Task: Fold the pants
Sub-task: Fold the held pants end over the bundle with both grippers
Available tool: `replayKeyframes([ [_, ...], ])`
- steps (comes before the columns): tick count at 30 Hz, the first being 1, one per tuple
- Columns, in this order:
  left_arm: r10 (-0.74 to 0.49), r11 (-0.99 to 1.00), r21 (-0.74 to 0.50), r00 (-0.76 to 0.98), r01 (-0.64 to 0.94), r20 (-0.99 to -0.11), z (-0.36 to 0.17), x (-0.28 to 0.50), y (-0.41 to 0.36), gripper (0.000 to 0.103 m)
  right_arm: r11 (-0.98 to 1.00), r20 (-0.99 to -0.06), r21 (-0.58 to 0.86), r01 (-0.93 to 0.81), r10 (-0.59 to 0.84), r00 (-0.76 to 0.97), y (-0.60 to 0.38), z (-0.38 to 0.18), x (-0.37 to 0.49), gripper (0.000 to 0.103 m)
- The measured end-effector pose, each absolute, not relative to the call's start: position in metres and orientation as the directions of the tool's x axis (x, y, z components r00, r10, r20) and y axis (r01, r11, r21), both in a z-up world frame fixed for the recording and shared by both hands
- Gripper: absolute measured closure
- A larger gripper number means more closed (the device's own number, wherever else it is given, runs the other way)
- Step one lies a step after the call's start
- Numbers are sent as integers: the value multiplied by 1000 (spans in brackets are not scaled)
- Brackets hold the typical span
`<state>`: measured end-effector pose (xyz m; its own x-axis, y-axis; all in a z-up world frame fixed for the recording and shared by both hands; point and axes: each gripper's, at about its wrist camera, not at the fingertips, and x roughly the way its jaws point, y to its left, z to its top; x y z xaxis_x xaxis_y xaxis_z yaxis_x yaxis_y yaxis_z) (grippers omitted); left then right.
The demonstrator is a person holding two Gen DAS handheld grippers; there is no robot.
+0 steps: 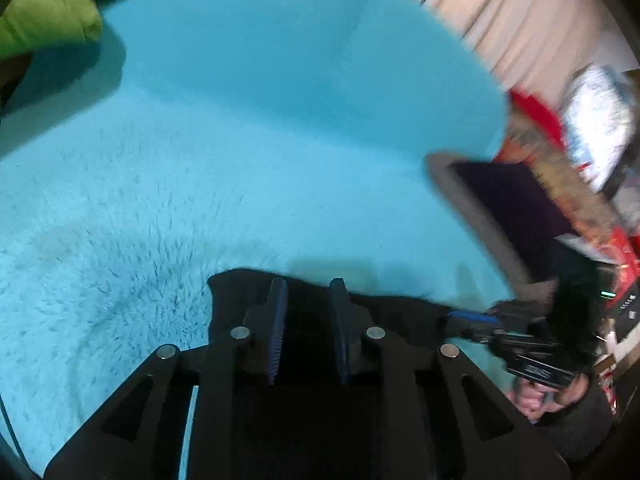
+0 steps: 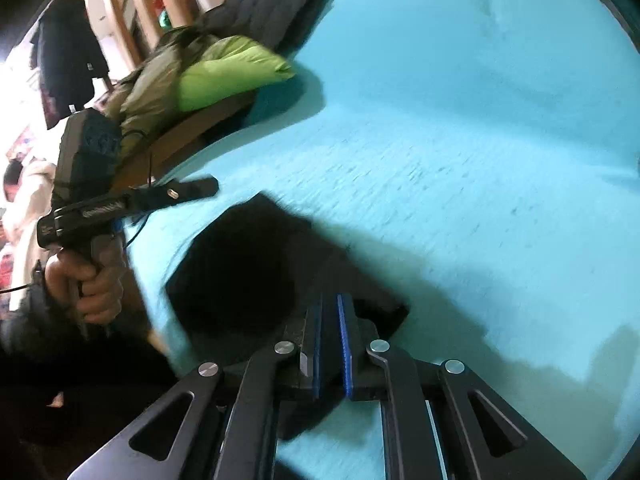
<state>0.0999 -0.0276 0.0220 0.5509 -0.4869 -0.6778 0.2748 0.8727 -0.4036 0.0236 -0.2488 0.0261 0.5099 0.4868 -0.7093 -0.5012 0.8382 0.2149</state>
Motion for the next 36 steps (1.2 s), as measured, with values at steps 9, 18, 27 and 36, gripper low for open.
replayKeyframes([
  [9, -366, 930, -292, 556, 221, -746, -7, 119, -49, 87, 860, -743, 191, -473, 442, 503, -246, -14, 44, 100],
  [18, -464, 868, -446, 680, 220, -567, 32, 65, 11, 50, 796, -641, 471, -379, 605, 473, -304, 14, 18, 33],
  [27, -660, 714, -691, 436, 112, -612, -28, 79, 30, 48, 597, -538, 742, -303, 801, 261, -309, -47, 27, 34],
  [36, -621, 746, -656, 477, 116, -622, -15, 82, 3, 66, 557, -481, 790, -257, 822, 305, -310, -56, 36, 72],
])
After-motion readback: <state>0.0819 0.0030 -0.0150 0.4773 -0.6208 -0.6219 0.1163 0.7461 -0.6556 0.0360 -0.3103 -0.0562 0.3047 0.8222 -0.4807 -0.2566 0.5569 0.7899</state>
